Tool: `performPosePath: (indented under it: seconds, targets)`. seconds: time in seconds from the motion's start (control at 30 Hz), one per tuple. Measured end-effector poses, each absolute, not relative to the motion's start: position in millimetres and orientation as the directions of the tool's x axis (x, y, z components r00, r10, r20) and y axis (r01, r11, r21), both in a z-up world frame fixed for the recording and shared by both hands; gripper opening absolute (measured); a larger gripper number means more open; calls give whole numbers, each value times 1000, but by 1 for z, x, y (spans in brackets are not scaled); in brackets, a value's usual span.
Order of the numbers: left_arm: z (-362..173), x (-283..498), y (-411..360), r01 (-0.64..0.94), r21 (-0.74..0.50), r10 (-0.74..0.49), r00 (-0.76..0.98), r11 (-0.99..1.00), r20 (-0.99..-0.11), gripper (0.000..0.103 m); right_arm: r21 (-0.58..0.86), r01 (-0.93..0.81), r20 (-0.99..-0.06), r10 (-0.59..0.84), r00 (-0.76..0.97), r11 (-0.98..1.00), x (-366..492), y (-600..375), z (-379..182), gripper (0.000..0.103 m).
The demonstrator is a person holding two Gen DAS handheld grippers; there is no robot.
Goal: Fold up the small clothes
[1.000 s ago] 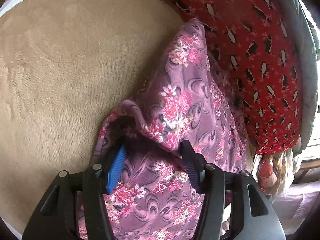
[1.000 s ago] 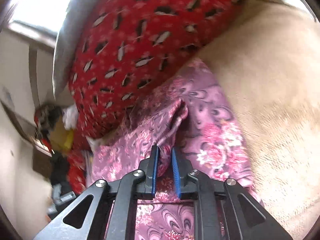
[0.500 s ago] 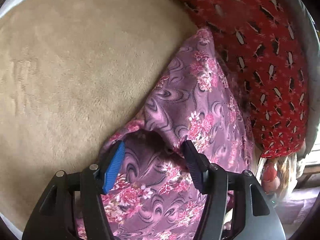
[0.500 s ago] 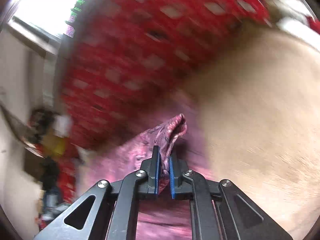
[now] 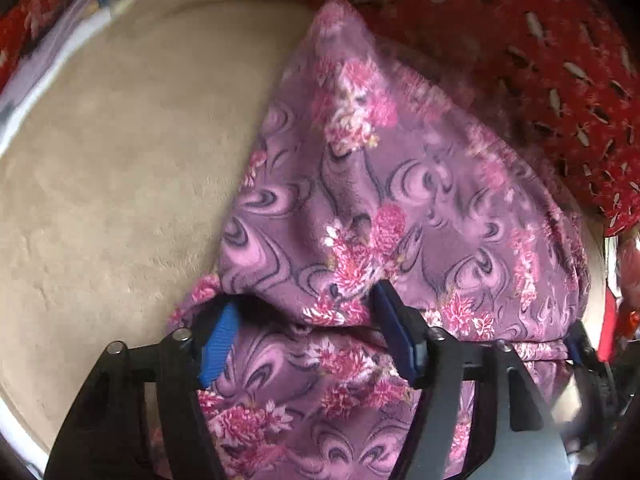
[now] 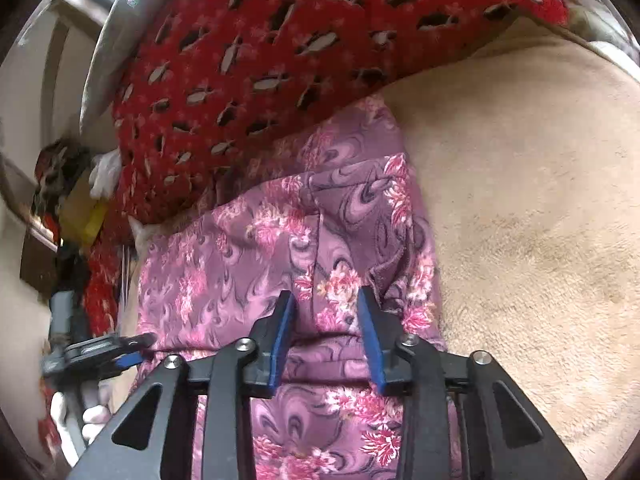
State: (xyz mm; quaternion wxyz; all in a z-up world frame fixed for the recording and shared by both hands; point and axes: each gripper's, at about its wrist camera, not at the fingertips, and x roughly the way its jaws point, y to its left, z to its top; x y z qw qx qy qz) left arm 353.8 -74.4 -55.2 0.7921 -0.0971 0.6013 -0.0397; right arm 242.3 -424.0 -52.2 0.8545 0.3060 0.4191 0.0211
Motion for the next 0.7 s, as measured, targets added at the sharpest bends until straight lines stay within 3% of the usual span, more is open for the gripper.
performPosePath:
  seconds: [0.3, 0.7]
  targets:
    - [-43, 268, -95, 76, -40, -63, 330, 996, -942, 67, 414, 186, -828, 284, 484, 891, 192, -391, -46, 36]
    - [-31, 187, -91, 117, -33, -70, 324, 993, -943, 67, 393, 184, -872, 302, 385, 901, 72, -370, -42, 40]
